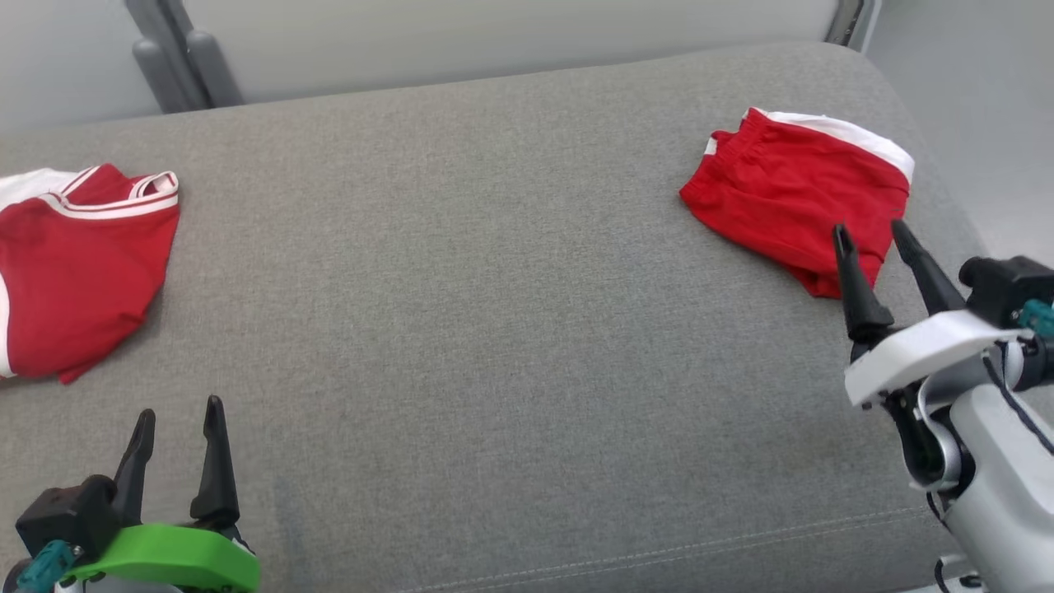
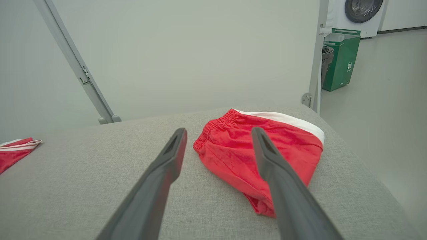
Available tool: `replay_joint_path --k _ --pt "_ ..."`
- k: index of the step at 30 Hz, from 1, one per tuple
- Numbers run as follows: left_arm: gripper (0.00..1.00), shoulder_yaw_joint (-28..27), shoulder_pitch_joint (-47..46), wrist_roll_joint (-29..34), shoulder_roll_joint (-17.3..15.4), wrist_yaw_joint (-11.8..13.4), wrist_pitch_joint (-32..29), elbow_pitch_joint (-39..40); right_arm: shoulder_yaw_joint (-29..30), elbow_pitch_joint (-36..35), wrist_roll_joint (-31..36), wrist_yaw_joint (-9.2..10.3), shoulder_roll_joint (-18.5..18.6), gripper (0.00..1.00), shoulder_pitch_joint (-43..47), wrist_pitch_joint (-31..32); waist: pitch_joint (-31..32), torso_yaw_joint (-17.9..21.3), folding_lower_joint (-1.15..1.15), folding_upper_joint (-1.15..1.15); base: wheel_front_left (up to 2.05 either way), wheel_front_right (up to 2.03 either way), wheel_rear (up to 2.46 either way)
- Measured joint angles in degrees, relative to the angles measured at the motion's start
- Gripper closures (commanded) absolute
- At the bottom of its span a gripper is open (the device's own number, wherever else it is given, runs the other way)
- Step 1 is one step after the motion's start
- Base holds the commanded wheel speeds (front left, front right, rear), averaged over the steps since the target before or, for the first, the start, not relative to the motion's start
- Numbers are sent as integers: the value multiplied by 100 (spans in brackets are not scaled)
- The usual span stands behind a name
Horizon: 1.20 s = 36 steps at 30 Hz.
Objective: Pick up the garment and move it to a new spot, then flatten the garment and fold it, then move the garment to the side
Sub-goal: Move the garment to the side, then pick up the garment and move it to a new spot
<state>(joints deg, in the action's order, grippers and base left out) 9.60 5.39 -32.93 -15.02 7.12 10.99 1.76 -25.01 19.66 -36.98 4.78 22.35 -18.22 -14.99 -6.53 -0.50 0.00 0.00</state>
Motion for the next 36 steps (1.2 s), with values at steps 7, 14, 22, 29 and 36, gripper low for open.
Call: replay_joint_path --k 7,14,22,29,36 --pt "0 183 152 211 8 -1 78 -214 -12 -138 350 146 -64 0 773 0 269 178 0 0 0 0 0" --pt "0 181 364 256 26 -1 156 -322 -12 -396 653 188 -171 0 1314 18 515 267 0 0 0 0 0" --pt "0 189 365 298 74 -1 175 -341 192 -692 910 231 -220 0 1550 18 528 121 0 0 0 0 0" --pt "0 199 359 345 104 -1 225 -357 278 -911 1099 232 -272 0 1723 18 581 -191 0 0 0 0 0" --pt "0 196 354 466 107 -1 225 -327 172 -1037 1263 232 -358 0 1763 18 623 -630 0 0 0 0 0"
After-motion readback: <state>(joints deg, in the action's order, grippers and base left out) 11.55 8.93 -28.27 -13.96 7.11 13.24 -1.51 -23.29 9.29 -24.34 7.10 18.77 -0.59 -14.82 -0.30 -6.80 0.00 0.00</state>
